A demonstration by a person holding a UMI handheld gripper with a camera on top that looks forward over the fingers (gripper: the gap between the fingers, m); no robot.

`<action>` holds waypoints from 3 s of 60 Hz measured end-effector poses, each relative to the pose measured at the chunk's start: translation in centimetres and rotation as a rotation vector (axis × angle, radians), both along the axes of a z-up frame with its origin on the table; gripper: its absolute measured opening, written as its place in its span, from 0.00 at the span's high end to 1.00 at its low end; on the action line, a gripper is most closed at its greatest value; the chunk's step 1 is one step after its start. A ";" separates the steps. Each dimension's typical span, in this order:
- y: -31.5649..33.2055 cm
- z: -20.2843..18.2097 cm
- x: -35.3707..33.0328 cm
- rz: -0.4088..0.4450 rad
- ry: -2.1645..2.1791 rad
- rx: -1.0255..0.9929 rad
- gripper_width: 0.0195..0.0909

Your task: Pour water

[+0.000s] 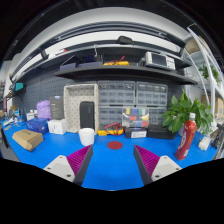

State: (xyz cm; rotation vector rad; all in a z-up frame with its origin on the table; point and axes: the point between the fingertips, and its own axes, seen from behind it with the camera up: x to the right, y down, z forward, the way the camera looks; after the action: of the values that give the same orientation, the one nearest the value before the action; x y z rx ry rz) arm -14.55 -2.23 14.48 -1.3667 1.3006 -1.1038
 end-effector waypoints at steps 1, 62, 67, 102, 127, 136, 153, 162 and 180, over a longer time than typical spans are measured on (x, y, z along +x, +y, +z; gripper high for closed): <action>-0.3 -0.1 -0.1 0.002 0.002 0.001 0.09; -34.1 -4.2 6.8 -0.244 -0.041 -0.017 0.12; -34.0 -3.9 8.7 -0.223 -0.052 -0.009 0.11; -34.3 -4.0 12.3 -0.225 -0.077 -0.069 0.92; -21.8 0.0 17.9 -0.085 -0.032 -0.680 0.92; -13.8 1.8 21.9 -0.015 -0.063 -1.019 0.92; -2.1 1.5 27.9 0.118 -0.096 -1.569 0.93; 1.3 1.6 30.1 0.145 -0.140 -1.888 0.93; 4.5 2.2 31.9 0.150 -0.170 -2.233 0.93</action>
State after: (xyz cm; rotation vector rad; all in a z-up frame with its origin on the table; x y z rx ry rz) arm 17.32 2.23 16.70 -2.4339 -0.8837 -2.5244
